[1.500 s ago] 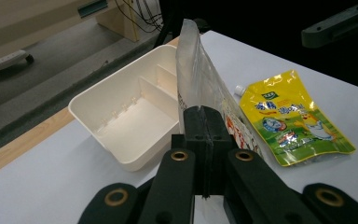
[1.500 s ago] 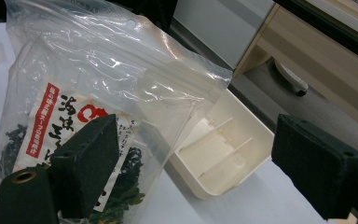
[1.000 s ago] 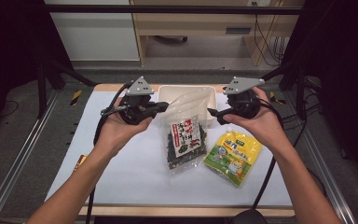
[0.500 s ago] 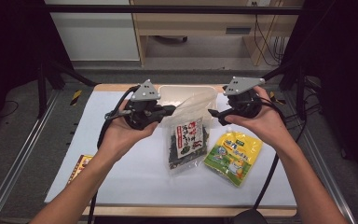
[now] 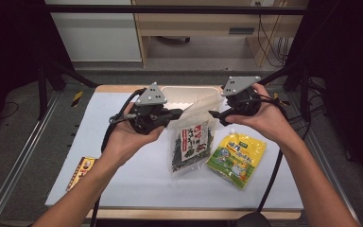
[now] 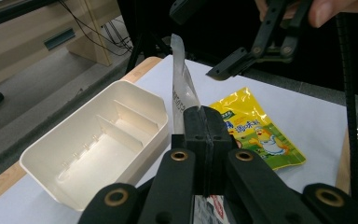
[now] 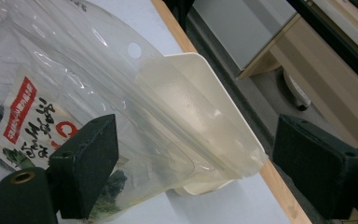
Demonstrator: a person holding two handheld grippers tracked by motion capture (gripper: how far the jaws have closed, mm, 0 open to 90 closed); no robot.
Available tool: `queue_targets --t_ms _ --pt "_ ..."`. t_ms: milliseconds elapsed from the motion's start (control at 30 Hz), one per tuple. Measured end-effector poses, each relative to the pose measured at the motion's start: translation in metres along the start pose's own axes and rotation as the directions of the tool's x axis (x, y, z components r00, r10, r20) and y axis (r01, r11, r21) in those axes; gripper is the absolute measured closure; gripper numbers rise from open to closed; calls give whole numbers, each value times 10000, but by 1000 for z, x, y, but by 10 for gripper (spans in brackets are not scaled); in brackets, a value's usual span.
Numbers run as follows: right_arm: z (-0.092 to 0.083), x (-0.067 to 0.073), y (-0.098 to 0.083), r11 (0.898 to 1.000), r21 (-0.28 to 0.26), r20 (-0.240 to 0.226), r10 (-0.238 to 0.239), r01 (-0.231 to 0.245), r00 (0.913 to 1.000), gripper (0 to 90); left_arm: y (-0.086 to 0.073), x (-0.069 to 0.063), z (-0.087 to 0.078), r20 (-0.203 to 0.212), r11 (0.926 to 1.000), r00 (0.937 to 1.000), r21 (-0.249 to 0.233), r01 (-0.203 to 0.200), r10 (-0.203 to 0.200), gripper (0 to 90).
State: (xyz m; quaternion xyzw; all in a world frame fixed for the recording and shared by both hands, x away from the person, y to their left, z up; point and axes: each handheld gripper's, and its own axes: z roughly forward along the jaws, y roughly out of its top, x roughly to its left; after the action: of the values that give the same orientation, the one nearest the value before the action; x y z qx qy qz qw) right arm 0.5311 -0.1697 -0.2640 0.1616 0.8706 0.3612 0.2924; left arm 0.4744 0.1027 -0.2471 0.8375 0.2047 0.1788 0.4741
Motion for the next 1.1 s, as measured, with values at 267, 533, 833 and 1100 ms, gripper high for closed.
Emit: queue_targets --t_ms 267,533,833,1100 --pt "13 -5 0 9999 27 -351 -120 121 9993 142 2 -2 -1 66 10000 9999 20 -84 84 899" --pt "21 -5 0 9994 149 -881 -283 297 9957 153 2 -2 -1 142 10000 9999 -37 -54 54 899" --pt "26 -3 2 9988 317 -1310 -322 367 9909 190 2 -1 -3 156 10000 9999 -51 -19 20 899" --pt "28 2 2 9968 526 -1840 -494 600 9817 241 1 2 -4 47 10000 10000 -69 8 -8 899"
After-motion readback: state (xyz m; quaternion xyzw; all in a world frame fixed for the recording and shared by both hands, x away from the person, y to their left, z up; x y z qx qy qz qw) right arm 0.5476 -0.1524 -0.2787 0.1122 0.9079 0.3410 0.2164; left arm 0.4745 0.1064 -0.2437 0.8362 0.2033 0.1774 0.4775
